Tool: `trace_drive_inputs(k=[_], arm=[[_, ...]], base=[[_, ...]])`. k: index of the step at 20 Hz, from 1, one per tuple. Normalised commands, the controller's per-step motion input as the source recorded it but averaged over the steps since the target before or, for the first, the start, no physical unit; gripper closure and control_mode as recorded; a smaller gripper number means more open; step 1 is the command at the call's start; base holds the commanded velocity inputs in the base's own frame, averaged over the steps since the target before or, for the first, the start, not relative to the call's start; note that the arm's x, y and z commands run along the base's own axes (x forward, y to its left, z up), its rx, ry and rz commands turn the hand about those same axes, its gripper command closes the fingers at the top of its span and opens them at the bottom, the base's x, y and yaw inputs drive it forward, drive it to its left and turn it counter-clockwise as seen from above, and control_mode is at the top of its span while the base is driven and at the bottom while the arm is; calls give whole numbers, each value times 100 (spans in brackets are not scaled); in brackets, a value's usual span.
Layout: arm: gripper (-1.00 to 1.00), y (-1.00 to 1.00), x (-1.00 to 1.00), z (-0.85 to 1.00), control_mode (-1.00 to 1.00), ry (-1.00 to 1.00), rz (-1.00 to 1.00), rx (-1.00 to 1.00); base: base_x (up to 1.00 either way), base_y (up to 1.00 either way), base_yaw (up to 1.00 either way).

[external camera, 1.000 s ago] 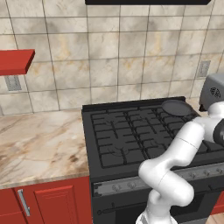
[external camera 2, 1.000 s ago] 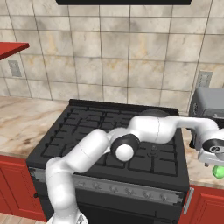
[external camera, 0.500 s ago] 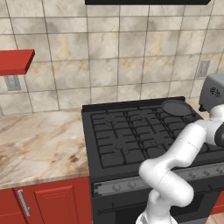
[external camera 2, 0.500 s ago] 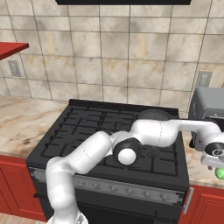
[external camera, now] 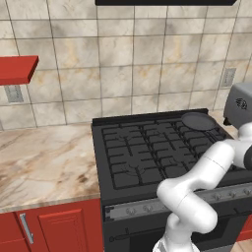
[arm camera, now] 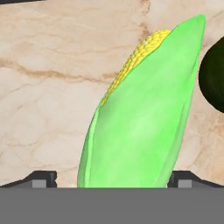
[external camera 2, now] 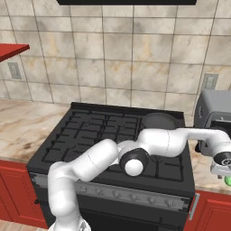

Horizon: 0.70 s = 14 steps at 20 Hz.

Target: Put the corn and lime in the pan. Then turn on the rear right burner and set the heat to medium.

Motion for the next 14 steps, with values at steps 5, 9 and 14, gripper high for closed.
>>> trace_drive_inputs(k=[5, 9, 14], arm=[[100, 0, 0, 0, -100, 0, 0, 0], [100, 2, 0, 0, -100, 0, 0, 0], [100, 19, -51, 9, -100, -5, 1, 2]], base=[[0, 0, 0], [0, 0, 0], [0, 0, 0]])
